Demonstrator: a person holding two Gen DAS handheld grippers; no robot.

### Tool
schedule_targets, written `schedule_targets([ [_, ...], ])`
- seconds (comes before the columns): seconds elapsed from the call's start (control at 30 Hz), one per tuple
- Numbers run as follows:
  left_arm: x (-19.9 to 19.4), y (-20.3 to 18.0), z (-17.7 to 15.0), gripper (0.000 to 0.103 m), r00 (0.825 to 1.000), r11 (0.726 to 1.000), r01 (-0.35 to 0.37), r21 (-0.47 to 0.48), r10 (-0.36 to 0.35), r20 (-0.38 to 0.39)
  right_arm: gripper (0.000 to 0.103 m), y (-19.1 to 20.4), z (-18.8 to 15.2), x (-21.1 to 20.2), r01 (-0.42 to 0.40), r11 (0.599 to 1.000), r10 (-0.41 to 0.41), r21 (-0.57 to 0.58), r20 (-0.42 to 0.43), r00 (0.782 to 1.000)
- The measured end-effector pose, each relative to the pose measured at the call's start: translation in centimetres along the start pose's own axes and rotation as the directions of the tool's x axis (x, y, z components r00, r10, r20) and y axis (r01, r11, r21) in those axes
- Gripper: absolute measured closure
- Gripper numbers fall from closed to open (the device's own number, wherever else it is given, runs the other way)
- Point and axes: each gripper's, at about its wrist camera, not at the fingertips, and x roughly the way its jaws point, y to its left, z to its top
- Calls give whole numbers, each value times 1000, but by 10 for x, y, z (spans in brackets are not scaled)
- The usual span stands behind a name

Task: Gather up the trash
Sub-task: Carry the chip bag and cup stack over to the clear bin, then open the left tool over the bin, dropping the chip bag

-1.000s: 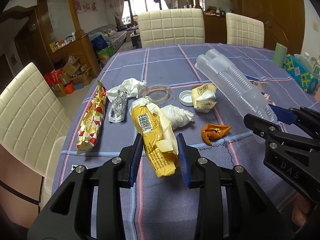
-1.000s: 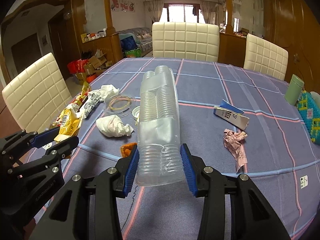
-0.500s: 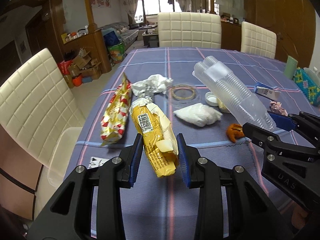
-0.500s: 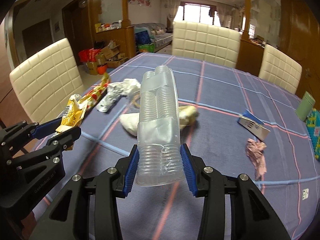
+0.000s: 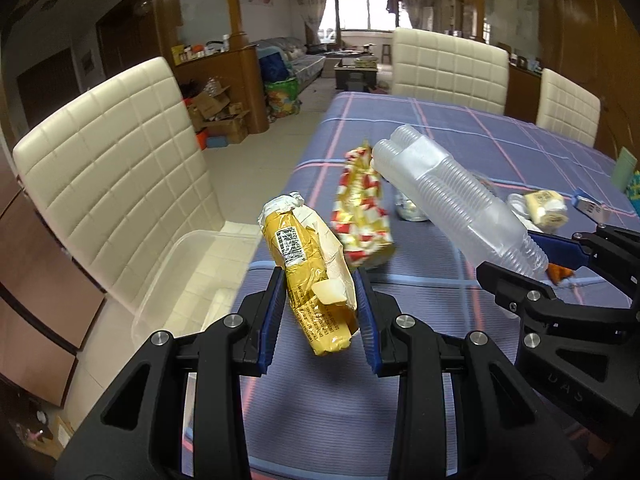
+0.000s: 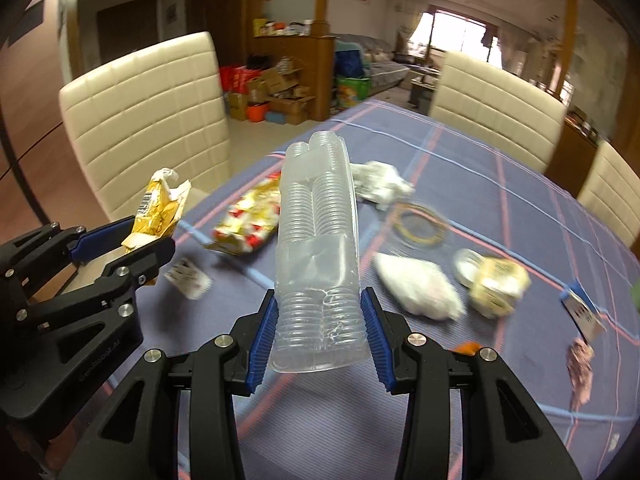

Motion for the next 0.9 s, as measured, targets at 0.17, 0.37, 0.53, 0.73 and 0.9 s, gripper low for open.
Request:
schedule_targets([
  [0.17, 8, 28, -1, 67, 999, 999, -31, -42, 31, -12, 62, 24, 13, 11, -23, 999, 23, -40, -5, 1000],
  [0.37, 17, 54, -2, 67, 998, 995, -62, -78, 60, -28, 62, 46, 30, 27, -46, 996, 45, -80, -14, 999],
  [0.53, 25, 73, 0, 67, 994, 991, -99, -95, 95, -49, 62, 63, 44, 42, -60, 992, 58, -113, -23, 998],
  [0.73, 42, 103, 7, 31, 992, 985, -115, -129, 107, -71, 61, 70, 61, 56, -53, 992, 52, -111, -13, 999],
  [0.9, 46, 113, 10, 4, 986, 977, -163, -140, 157, -52, 61, 68, 67, 67, -41, 994, 39, -98, -21, 999],
])
